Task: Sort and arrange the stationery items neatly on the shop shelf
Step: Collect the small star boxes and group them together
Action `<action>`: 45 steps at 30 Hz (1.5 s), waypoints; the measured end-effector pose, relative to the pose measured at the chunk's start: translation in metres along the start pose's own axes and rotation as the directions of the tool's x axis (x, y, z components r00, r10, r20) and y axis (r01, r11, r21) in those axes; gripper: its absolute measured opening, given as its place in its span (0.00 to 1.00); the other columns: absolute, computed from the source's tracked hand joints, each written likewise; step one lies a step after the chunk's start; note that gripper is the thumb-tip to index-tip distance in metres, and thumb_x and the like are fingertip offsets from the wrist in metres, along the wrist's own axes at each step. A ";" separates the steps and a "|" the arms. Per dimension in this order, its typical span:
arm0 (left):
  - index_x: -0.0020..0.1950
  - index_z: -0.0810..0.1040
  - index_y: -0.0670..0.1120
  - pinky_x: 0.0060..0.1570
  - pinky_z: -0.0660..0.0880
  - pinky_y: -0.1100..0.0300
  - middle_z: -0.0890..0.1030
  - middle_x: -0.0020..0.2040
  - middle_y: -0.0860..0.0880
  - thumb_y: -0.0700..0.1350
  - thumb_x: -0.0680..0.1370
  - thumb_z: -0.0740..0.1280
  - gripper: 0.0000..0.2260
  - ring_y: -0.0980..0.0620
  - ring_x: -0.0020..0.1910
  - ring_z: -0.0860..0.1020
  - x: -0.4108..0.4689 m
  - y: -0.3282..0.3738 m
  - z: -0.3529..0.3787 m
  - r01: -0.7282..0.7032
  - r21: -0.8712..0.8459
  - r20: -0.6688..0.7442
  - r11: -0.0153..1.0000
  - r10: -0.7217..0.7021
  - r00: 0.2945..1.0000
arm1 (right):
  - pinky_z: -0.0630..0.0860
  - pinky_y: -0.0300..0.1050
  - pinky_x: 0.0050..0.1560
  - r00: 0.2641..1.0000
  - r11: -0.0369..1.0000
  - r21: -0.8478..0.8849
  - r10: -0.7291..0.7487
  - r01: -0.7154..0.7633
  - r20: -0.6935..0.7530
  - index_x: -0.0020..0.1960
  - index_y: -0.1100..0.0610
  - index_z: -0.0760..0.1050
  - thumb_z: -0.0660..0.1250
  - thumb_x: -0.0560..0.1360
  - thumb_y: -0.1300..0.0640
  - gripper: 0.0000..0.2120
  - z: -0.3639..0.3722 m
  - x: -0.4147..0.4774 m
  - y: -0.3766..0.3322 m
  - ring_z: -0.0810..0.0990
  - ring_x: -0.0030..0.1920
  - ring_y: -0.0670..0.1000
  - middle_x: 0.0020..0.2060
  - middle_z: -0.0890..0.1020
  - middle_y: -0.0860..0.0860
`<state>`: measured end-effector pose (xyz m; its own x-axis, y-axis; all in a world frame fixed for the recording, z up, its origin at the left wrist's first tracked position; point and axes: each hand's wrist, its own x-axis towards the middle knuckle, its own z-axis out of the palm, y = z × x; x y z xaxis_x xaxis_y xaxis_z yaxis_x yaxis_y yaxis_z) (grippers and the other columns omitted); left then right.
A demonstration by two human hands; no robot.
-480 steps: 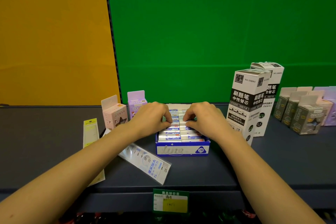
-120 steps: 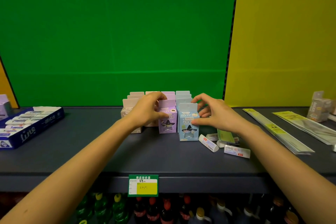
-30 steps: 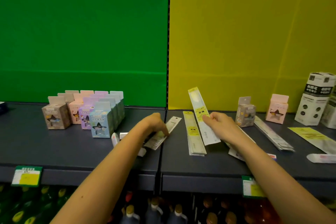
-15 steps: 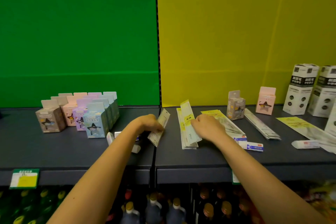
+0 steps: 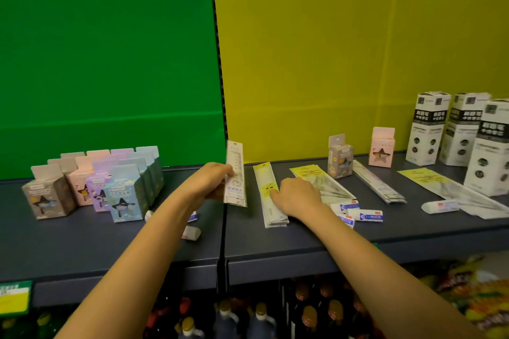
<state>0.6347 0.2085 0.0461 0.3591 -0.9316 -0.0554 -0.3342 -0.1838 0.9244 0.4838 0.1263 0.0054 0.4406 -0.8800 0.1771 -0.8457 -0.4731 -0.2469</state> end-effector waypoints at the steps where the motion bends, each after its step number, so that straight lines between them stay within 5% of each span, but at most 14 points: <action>1: 0.44 0.72 0.44 0.30 0.75 0.65 0.80 0.36 0.46 0.40 0.79 0.57 0.07 0.57 0.26 0.79 0.000 0.002 0.001 -0.020 -0.015 0.003 1.000 0.020 1.000 | 0.71 0.50 0.55 1.000 1.000 -0.020 -0.012 0.011 -0.008 0.60 0.63 0.73 0.54 0.78 0.49 0.21 -0.001 0.000 0.000 0.74 0.61 0.62 0.61 0.76 0.61; 3: 0.43 0.74 0.44 0.33 0.71 0.62 0.81 0.32 0.48 0.40 0.78 0.58 0.07 0.53 0.30 0.77 -0.001 0.007 0.003 -0.069 -0.038 0.006 0.997 0.069 0.998 | 0.71 0.50 0.55 0.998 0.998 -0.042 -0.039 0.037 -0.039 0.60 0.61 0.73 0.54 0.78 0.47 0.21 -0.006 -0.001 0.002 0.74 0.61 0.61 0.60 0.77 0.60; 7: 0.40 0.75 0.43 0.23 0.65 0.69 0.80 0.28 0.50 0.43 0.78 0.61 0.09 0.57 0.21 0.69 -0.004 0.024 0.017 -0.175 -0.050 0.048 0.983 0.177 0.983 | 0.71 0.51 0.53 0.988 0.994 0.012 -0.103 0.105 -0.113 0.57 0.57 0.73 0.53 0.79 0.47 0.18 -0.029 -0.009 0.026 0.75 0.59 0.61 0.58 0.78 0.58; 11: 0.37 0.76 0.44 0.20 0.64 0.71 0.79 0.30 0.49 0.45 0.77 0.63 0.10 0.58 0.19 0.69 -0.002 0.046 0.061 -0.256 -0.079 0.101 0.964 0.263 0.960 | 0.71 0.50 0.47 0.978 0.987 0.031 -0.151 0.157 -0.141 0.55 0.53 0.75 0.53 0.79 0.50 0.14 -0.061 -0.021 0.090 0.77 0.54 0.60 0.55 0.80 0.56; 14: 0.35 0.75 0.44 0.20 0.63 0.70 0.78 0.28 0.51 0.45 0.77 0.64 0.11 0.58 0.20 0.69 0.003 0.066 0.109 -0.290 -0.044 0.121 0.956 0.294 0.948 | 0.74 0.53 0.52 0.985 0.991 0.048 -0.119 0.125 -0.123 0.54 0.51 0.75 0.54 0.79 0.51 0.12 -0.086 -0.025 0.147 0.77 0.54 0.57 0.54 0.81 0.54; 25: 0.36 0.75 0.44 0.17 0.63 0.70 0.78 0.31 0.48 0.45 0.77 0.64 0.11 0.60 0.17 0.69 0.052 0.091 0.265 -0.176 0.195 0.093 0.965 0.160 0.983 | 0.76 0.50 0.49 0.990 0.995 0.020 -0.099 0.101 -0.101 0.52 0.49 0.76 0.56 0.78 0.50 0.11 -0.121 -0.016 0.276 0.78 0.49 0.51 0.47 0.82 0.48; 31: 0.45 0.79 0.39 0.37 0.72 0.58 0.80 0.44 0.42 0.48 0.76 0.65 0.11 0.47 0.42 0.78 0.073 0.087 0.283 -0.103 0.455 -0.031 0.884 0.132 0.991 | 0.75 0.48 0.48 0.987 0.988 0.038 -0.147 0.150 -0.068 0.53 0.50 0.76 0.57 0.78 0.49 0.11 -0.117 -0.001 0.291 0.78 0.49 0.52 0.47 0.81 0.48; 37: 0.48 0.78 0.38 0.47 0.74 0.52 0.80 0.49 0.39 0.53 0.75 0.64 0.17 0.42 0.52 0.78 0.078 0.086 0.285 -0.055 0.737 -0.057 0.673 0.142 0.988 | 0.76 0.51 0.50 0.982 0.982 0.067 -0.172 0.177 -0.078 0.52 0.54 0.76 0.57 0.78 0.50 0.12 -0.109 0.022 0.296 0.78 0.49 0.56 0.49 0.82 0.53; 41: 0.49 0.75 0.42 0.40 0.69 0.55 0.80 0.48 0.42 0.54 0.74 0.65 0.15 0.43 0.48 0.78 0.077 0.094 0.272 -0.016 0.776 -0.301 0.631 0.393 0.869 | 0.70 0.49 0.55 0.974 0.975 0.132 -0.156 0.178 -0.162 0.62 0.58 0.70 0.62 0.76 0.53 0.16 -0.108 0.048 0.295 0.75 0.58 0.57 0.59 0.76 0.56; 45: 0.58 0.67 0.41 0.37 0.66 0.56 0.78 0.47 0.43 0.57 0.70 0.69 0.26 0.44 0.45 0.76 0.088 0.101 0.243 -0.083 0.719 -0.422 0.690 0.528 0.737 | 0.66 0.51 0.64 0.968 0.962 0.232 -0.087 0.143 -0.234 0.70 0.61 0.60 0.69 0.72 0.55 0.32 -0.105 0.077 0.292 0.67 0.67 0.58 0.67 0.65 0.58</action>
<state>0.4208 0.0315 0.0425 0.4557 -0.6511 0.6069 -0.8870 -0.2752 0.3707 0.2390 -0.0750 0.0470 0.4299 -0.8013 0.4160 -0.6813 -0.5902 -0.4330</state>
